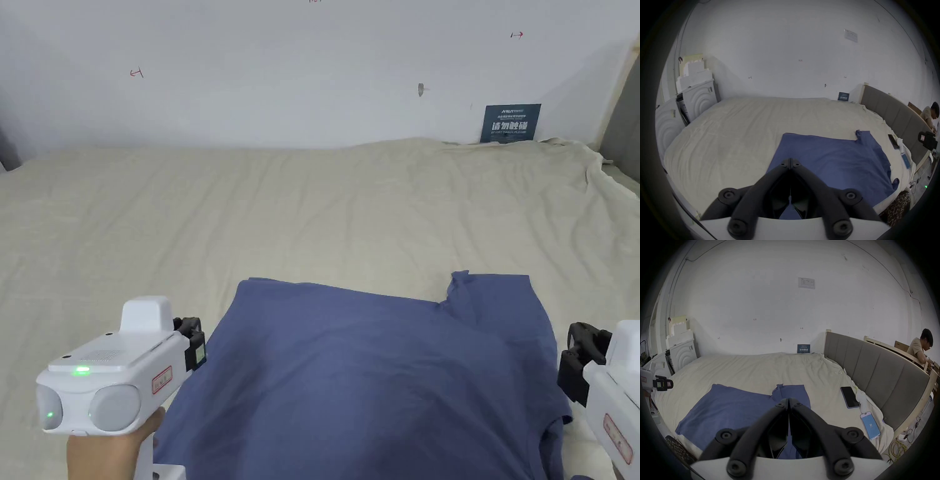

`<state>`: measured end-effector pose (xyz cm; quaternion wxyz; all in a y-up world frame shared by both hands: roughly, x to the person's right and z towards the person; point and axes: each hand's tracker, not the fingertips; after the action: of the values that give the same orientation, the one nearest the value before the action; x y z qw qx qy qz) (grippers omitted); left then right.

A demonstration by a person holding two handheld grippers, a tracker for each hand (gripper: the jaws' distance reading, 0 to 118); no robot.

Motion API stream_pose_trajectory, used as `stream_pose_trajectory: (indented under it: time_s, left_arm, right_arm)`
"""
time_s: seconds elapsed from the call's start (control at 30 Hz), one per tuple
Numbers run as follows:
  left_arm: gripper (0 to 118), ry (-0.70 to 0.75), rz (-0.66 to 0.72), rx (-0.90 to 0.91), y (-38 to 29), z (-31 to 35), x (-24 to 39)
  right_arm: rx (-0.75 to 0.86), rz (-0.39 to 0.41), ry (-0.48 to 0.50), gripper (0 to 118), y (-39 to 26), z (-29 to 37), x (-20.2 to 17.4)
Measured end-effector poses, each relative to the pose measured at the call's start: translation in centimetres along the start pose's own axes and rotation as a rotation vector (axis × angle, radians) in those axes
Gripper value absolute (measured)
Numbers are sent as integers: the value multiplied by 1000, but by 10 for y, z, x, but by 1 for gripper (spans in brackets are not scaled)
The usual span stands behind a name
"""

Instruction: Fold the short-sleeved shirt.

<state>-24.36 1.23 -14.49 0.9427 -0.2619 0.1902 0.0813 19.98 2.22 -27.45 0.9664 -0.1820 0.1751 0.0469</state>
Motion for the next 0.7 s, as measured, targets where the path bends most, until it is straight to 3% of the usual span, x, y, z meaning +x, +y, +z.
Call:
stream_pose_trajectory:
  time_s: [0.23, 0.53, 0.6, 0.63, 0.67, 0.7]
  left_arm:
    - [0, -52, -7, -82, 35, -76, 2]
    - [0, -59, -10, -262, 100, -241, -23]
    - [21, -43, -38, -333, 107, -271, -24]
    - [44, -32, -49, -365, 109, -286, -25]
    - [79, -13, -54, -407, 110, -302, -26]
    - [97, 7, -59, -431, 109, -314, -25]
  right_arm:
    - [-8, -11, -7, 0, 6, -32, 6]
    - [-64, -19, -45, 0, 7, -94, 12]
    - [-80, -16, -56, 0, 5, -108, 13]
    - [-88, -15, -60, 0, 4, -114, 14]
    - [-96, -14, -64, 0, 2, -121, 13]
    - [-104, -17, -69, 0, 0, -127, 14]
